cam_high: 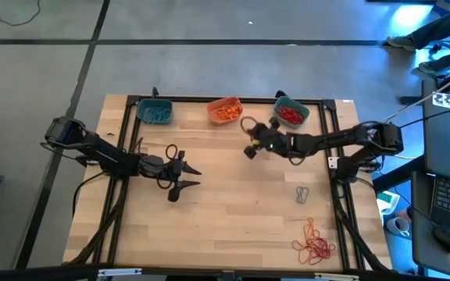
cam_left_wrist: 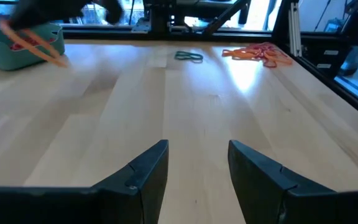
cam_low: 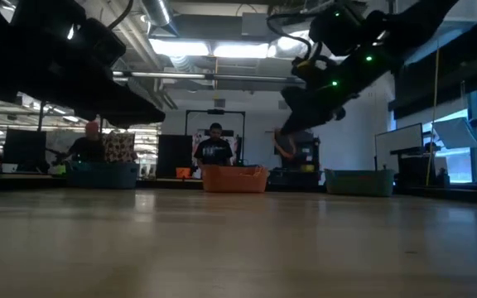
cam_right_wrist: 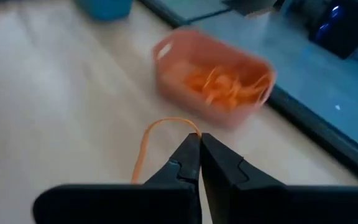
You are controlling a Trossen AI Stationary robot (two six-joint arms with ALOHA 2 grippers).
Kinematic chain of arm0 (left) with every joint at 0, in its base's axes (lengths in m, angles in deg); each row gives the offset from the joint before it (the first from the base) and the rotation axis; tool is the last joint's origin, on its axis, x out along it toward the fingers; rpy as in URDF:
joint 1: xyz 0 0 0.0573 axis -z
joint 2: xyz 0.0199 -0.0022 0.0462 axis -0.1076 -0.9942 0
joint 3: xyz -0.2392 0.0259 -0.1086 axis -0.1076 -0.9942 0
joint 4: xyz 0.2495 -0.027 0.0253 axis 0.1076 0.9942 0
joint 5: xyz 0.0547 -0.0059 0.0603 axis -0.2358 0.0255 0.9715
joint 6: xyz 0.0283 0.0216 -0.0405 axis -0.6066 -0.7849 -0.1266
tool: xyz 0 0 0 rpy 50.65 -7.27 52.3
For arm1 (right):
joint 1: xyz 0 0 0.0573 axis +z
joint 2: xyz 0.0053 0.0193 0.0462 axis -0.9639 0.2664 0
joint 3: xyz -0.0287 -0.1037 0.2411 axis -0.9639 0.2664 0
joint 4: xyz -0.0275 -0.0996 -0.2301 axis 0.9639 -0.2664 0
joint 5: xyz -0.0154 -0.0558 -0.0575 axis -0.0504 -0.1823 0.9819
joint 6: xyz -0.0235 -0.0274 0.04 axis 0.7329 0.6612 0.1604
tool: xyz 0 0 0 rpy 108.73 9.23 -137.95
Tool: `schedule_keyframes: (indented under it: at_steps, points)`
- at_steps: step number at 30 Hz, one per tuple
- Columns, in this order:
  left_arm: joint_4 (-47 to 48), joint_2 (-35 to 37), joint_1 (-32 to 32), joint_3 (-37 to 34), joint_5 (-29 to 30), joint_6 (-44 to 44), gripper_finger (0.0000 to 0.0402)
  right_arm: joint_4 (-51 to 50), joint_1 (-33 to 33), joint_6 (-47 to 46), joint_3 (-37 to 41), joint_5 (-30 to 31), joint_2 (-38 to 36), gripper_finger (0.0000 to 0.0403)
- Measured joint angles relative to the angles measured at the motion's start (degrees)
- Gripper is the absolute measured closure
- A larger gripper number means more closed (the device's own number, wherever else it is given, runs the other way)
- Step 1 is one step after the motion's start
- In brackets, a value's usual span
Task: Sort rubber bands into baskets
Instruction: Put the orange rubber band into the orange bin
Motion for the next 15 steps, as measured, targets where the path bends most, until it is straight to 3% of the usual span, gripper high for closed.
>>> schedule_keyframes:
  at_steps: [5,11,15]
  points:
    - [0.01,0.0,0.0,0.0,-0.02,-0.04,0.0238,10.15,-5.92,2.78,0.0,-3.82,1.3,0.0386]
    - [0.1,-0.02,0.0,0.0,-0.02,-0.12,0.0238,27.35,-12.32,3.0,-1.06,-10.99,8.85,0.0386]
    - [0.46,-0.02,0.0,0.02,-0.02,-0.14,0.0238,27.1,-16.07,2.98,-6.43,-14.41,14.66,0.0386]
